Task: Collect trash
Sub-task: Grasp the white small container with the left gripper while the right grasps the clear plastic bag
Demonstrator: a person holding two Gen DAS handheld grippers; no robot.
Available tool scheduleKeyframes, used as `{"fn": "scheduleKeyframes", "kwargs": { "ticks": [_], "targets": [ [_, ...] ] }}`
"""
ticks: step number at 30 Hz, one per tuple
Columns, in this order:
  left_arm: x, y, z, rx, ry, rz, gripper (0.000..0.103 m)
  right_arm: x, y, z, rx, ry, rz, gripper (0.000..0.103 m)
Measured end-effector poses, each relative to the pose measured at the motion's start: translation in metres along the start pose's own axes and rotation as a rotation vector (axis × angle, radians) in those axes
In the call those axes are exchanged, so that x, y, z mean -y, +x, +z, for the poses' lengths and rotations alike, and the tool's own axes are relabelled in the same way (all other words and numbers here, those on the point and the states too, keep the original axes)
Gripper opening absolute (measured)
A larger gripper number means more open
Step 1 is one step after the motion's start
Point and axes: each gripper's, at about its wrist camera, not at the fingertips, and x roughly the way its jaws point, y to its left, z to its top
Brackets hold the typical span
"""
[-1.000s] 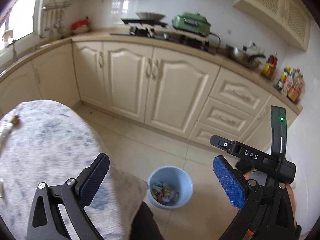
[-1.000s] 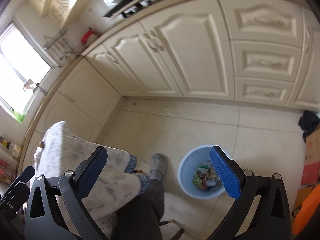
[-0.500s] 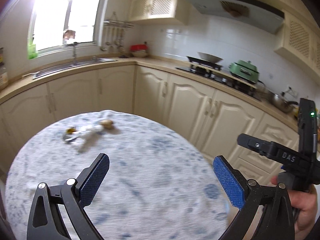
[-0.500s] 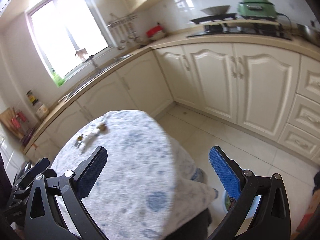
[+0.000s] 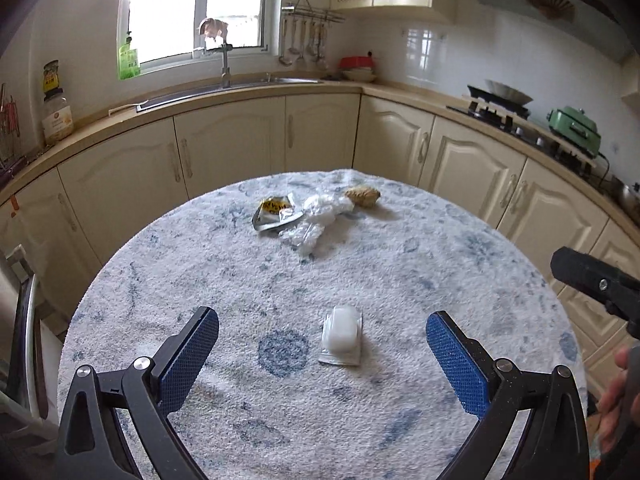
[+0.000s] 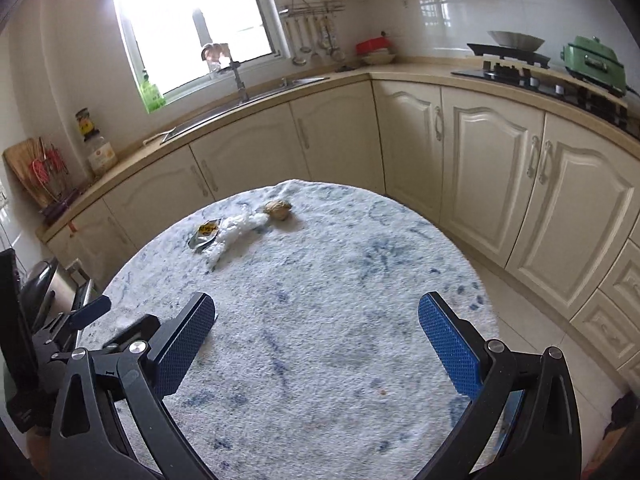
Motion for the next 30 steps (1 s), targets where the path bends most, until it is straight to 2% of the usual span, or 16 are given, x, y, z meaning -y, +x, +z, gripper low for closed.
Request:
{"fn": "scheduleKeyframes", "kwargs": {
  "ticks": [4,7,9,12,15,16,17,18,22,30],
  "targets": [
    [0.008,0.024,0.003,-0.047,0.051,0.011,0.102,-0.004,0.008,-0.002,-0.018,-0.003,0.004,0.103],
    [0.007,0.041,0.008,-0.069,0.054,-0.009,0.1,-0.003,0.012,-0.002,-0.024,-0.006,-0.005,0.103],
    [0.002,0.052,0.014,-0.077,0.053,-0.023,0.096,-0.001,0.014,-0.001,-0.031,-0.005,-0.01,0.103],
    [-0.004,0.076,0.019,-0.106,0.042,-0.057,0.078,0.002,0.018,0.0,-0.041,-0.007,-0.019,0.103],
    [-0.007,0.088,0.018,-0.148,0.028,-0.092,0.046,0.002,0.023,0.001,-0.048,-0.009,-0.021,0.103],
    [-0.008,0.091,0.017,-0.164,0.021,-0.104,0.041,0.001,0.024,0.001,-0.051,-0.01,-0.02,0.103],
    [-0.008,0.091,0.016,-0.176,0.015,-0.112,0.028,0.0,0.026,0.001,-0.053,-0.013,-0.019,0.103],
    [-0.01,0.092,0.015,-0.172,0.015,-0.11,0.024,-0.001,0.028,0.002,-0.056,-0.016,-0.019,0.103],
    [-0.022,0.087,0.014,-0.163,-0.011,-0.143,0.023,-0.007,0.035,0.003,-0.066,-0.026,-0.016,0.103],
    [-0.061,0.074,0.018,-0.108,-0.087,-0.128,0.02,-0.032,0.059,0.009,-0.094,-0.067,0.006,0.103]
  ]
}}
